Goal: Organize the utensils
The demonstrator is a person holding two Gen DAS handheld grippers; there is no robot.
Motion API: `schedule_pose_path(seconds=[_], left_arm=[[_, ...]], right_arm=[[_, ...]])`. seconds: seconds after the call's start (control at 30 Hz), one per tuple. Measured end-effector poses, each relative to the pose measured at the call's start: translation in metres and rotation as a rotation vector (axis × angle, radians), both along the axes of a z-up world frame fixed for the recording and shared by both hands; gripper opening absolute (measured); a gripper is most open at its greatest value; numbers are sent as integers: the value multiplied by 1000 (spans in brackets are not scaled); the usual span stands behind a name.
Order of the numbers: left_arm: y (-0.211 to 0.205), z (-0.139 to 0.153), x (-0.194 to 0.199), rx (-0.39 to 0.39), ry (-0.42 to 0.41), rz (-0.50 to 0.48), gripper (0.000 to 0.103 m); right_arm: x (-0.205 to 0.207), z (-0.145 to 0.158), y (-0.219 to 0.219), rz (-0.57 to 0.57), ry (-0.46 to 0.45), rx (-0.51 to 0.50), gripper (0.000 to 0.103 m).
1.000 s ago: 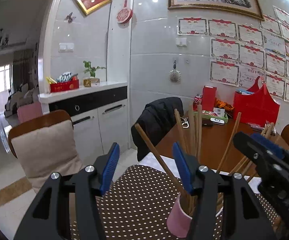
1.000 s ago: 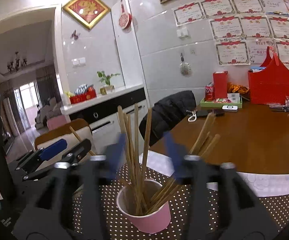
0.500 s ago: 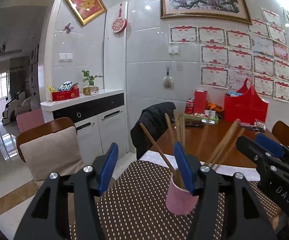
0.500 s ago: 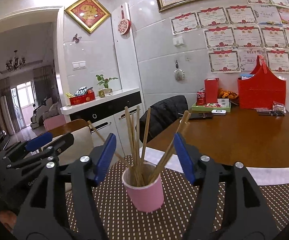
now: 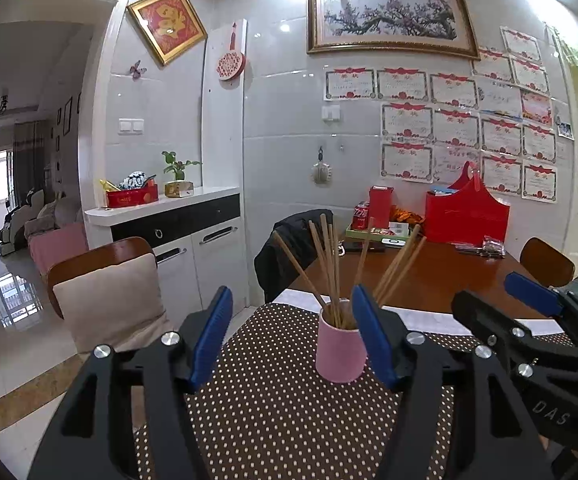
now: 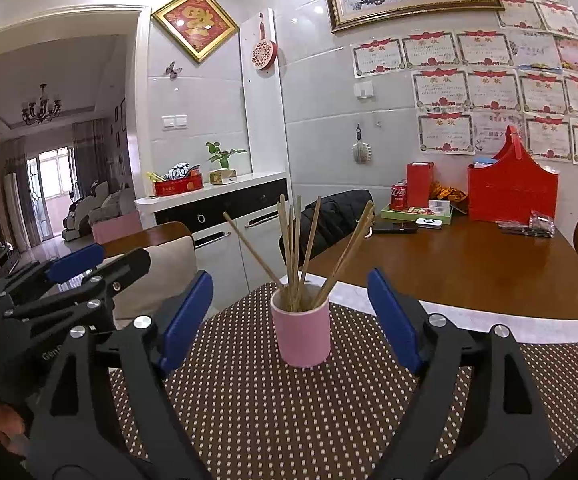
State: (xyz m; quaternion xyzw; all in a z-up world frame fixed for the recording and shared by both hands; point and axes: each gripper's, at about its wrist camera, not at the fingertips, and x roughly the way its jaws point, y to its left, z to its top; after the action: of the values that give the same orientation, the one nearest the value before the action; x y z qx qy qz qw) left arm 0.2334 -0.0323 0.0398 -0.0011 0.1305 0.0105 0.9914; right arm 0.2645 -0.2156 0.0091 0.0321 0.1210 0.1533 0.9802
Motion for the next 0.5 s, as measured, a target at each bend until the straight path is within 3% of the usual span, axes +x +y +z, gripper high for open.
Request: schedule_pose_path(seconds=[0.1, 0.5], left_arm=[[1, 2, -16, -2, -10, 2, 69], [1, 0, -72, 33, -37, 37, 71]], right_arm=[[-17, -2, -1, -7, 0, 1, 82], [-67, -15, -4, -32, -3, 23, 84]])
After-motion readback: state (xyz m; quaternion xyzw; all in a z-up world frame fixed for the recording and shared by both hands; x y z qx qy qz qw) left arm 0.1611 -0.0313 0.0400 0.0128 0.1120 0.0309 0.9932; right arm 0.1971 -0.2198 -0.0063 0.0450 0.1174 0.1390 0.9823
